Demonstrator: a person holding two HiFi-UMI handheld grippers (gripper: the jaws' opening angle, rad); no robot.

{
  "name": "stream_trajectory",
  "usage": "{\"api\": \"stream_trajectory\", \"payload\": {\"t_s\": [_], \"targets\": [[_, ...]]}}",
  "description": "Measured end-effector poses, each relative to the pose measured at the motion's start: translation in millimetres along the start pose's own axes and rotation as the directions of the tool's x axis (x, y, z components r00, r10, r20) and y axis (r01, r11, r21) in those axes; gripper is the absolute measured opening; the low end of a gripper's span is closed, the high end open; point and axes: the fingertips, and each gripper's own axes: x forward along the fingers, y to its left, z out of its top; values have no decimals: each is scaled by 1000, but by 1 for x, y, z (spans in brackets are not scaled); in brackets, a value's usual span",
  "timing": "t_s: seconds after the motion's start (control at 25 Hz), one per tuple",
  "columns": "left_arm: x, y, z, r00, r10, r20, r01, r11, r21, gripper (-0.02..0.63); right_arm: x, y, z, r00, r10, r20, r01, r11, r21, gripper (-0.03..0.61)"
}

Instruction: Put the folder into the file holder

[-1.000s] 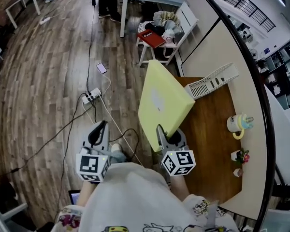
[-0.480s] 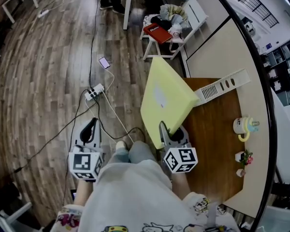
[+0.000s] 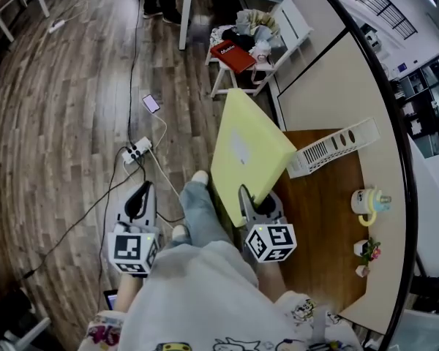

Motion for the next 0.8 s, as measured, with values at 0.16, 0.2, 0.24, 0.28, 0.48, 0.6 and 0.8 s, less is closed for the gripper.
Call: {"api": "stream_trajectory", "payload": {"t_s": [0.16, 0.2, 0.24, 0.28, 0.48, 0.6, 0.8], "targets": [[54, 7, 25, 1000, -22, 20, 21, 1000, 18, 18, 44, -27, 19, 1000, -25, 18, 24, 1000, 13, 172], [70, 9, 32, 999, -29, 18, 28, 999, 18, 18, 56, -34, 25, 999, -32, 20, 32, 999, 17, 172], [86, 9, 39, 999, -38, 14, 38, 999, 20, 18, 68, -41, 32, 999, -39, 23, 39, 999, 20, 172], [102, 8, 48, 999, -49, 12, 49, 999, 25, 18, 79, -48, 41, 999, -45, 26, 44, 999, 21, 172], [181, -7, 88, 992, -125, 19, 123, 991, 55, 18, 124, -87, 80, 996, -77, 41, 76, 997, 34, 172], [224, -19, 105, 983, -181, 15, 179, 981, 72, 18, 145, -112, 95, 993, -113, 45, 110, 993, 53, 172], [276, -39, 118, 971, -240, 12, 238, 967, 87, 18, 160, -149, 102, 985, -167, 34, 164, 983, 83, 172]]}}
